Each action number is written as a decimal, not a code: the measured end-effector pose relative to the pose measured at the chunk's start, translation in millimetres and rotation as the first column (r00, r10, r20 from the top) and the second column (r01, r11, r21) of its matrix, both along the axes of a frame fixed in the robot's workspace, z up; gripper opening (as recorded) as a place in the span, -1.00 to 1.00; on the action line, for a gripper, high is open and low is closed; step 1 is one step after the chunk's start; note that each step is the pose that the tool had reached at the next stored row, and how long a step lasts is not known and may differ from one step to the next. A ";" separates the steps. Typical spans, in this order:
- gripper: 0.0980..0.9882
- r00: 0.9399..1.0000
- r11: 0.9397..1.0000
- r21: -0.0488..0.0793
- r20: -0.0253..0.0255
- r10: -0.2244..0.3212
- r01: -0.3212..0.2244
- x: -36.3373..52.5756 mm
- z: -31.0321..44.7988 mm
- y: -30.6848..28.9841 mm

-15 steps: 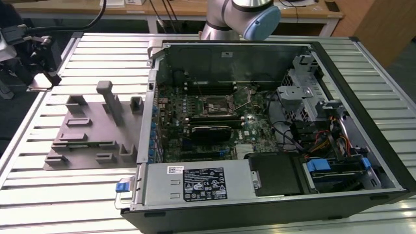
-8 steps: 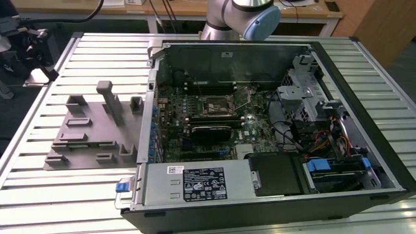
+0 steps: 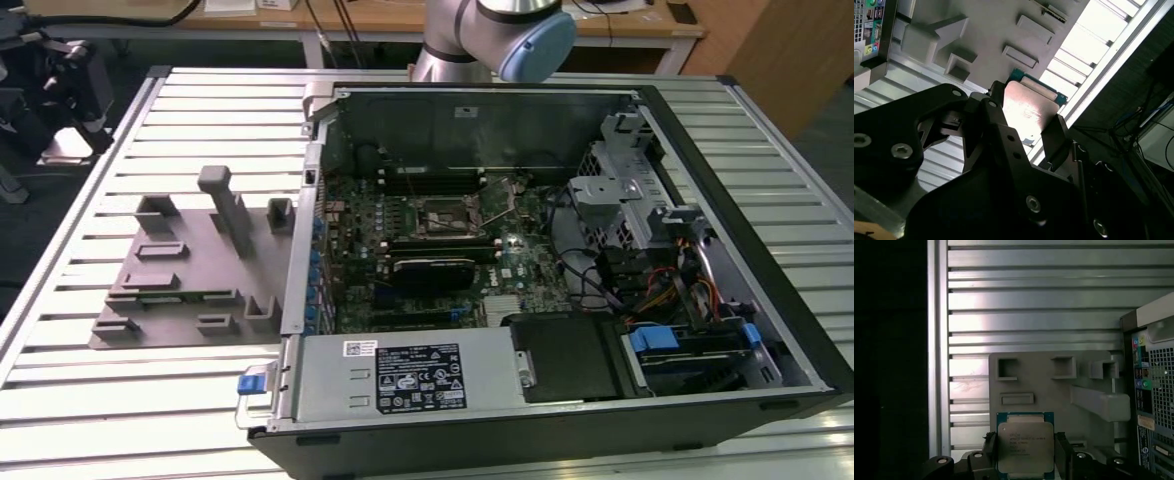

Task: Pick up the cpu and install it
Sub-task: 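Pick up the cpu and move it towards the insertion slot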

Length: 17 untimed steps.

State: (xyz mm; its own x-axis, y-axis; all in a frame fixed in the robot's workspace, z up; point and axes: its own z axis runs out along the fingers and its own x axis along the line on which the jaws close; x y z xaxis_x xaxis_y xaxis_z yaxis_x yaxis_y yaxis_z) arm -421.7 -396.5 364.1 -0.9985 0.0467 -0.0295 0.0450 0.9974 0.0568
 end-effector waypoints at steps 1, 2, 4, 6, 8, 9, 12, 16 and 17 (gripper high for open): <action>0.00 1.000 1.000 0.000 0.000 0.000 0.000 0.0 1.7 0.2; 0.00 1.000 1.000 0.000 0.000 0.000 0.000 0.0 3.3 0.3; 0.00 1.000 1.000 0.000 0.001 0.000 0.000 0.0 6.7 0.4; 0.00 1.000 1.000 0.000 0.001 0.000 0.000 0.0 9.8 0.7; 0.00 1.000 1.000 0.000 0.001 0.000 0.000 0.0 12.9 0.9; 0.00 1.000 1.000 0.000 0.001 0.000 0.000 0.0 14.2 1.0; 0.00 1.000 1.000 -0.001 0.002 0.000 0.000 0.0 14.9 1.1; 0.00 1.000 1.000 -0.001 0.003 0.000 0.000 0.0 15.1 1.1; 0.00 1.000 1.000 -0.001 0.002 0.000 0.000 0.4 15.3 1.2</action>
